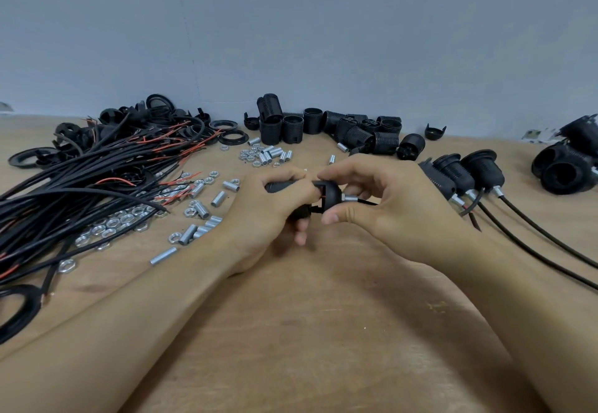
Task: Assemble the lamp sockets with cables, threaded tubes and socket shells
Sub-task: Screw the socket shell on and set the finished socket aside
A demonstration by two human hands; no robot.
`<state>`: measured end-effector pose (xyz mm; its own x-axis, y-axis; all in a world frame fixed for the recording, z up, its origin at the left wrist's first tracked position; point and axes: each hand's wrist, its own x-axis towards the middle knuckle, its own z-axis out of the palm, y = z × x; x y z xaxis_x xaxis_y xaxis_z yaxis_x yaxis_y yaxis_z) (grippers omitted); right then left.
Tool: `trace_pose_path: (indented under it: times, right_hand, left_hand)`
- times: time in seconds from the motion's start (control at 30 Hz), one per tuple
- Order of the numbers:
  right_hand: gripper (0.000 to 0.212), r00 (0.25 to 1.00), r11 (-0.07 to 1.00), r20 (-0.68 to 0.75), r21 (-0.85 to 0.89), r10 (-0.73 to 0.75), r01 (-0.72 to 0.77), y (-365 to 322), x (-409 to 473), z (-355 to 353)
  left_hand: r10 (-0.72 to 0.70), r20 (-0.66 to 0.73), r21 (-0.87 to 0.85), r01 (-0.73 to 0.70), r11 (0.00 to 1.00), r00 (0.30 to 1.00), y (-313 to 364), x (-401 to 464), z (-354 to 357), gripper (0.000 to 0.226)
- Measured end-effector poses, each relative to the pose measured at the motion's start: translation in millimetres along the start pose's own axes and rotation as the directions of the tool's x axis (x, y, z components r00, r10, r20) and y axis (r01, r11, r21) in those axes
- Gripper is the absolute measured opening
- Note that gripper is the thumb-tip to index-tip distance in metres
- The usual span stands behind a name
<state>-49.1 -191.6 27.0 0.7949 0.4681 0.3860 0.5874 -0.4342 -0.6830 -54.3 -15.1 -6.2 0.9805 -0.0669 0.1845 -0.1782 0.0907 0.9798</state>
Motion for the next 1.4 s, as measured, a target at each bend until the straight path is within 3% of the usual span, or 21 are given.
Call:
trace_pose_path:
  times: [0.2, 0.3, 0.43, 0.57, 0.67, 0.77, 0.87, 1.07, 1.23, 1.33, 1.4]
  right_hand:
    - [0.040, 0.998, 0.996, -0.022, -0.076, -0.057, 0.055, 2.8, -0.3, 2.0]
    - [0.040, 0.992, 0.986, -0.072, -0.138, -0.100, 0.089, 9.3, -0.7, 4.2]
    - [0.037, 0.982, 0.978, -0.094, -0.149, -0.163, 0.148, 13.1, 1.1, 8.4]
    - [0.058, 0.950, 0.950, -0.117, -0.153, -0.291, 0.272, 12.0, 2.8, 14.0]
    - [0.054, 0.934, 0.941, -0.148, -0.142, -0.326, 0.306, 12.6, 3.3, 15.0]
    - [0.044, 0.919, 0.934, -0.179, -0.127, -0.352, 0.333, 14.0, 3.0, 13.9]
    - [0.044, 0.947, 0.960, -0.158, -0.037, -0.280, 0.278, 13.5, 0.9, 16.3]
    - [0.035, 0.923, 0.942, -0.187, -0.050, -0.336, 0.333, 12.1, -2.6, 25.3]
    - [0.035, 0.951, 0.947, -0.103, 0.109, -0.292, 0.303, 8.1, -5.0, 27.8]
    - [0.035, 0.947, 0.941, -0.038, 0.100, -0.320, 0.323, 4.9, -4.6, 28.7]
    - [0.037, 0.942, 0.940, -0.055, 0.078, -0.330, 0.333, 4.1, -4.5, 30.9]
  left_hand:
    - [-0.107, 0.149, -0.173, 0.132, 0.976, 0.983, 5.1, -0.9, -2.0, 0.021]
    - [-0.163, 0.268, -0.271, 0.237, 0.933, 0.950, 10.2, -0.2, -5.6, 0.041]
    - [-0.195, 0.166, -0.255, 0.233, 0.938, 0.967, 8.1, 0.2, -3.3, 0.032]
    - [-0.156, 0.051, -0.235, 0.164, 0.958, 0.986, 6.6, -0.7, 0.0, 0.023]
    - [-0.084, -0.101, 0.031, 0.088, 0.996, 0.991, 4.7, 0.1, -1.6, 0.020]
    - [0.088, -0.159, 0.406, -0.016, 0.914, 0.983, -1.4, -0.4, -0.7, 0.041]
    - [0.206, -0.187, 0.538, -0.075, 0.840, 0.961, -4.4, -2.9, -2.9, 0.051]
    - [0.287, -0.199, 0.553, -0.134, 0.822, 0.937, -1.9, -5.9, -3.6, 0.064]
    - [0.329, -0.159, 0.540, -0.197, 0.818, 0.931, -1.4, -11.5, -5.5, 0.063]
    - [0.285, -0.077, 0.529, -0.203, 0.824, 0.956, -1.2, -13.6, -7.4, 0.086]
    - [0.238, -0.094, 0.503, -0.160, 0.849, 0.967, -0.9, -14.5, -9.6, 0.099]
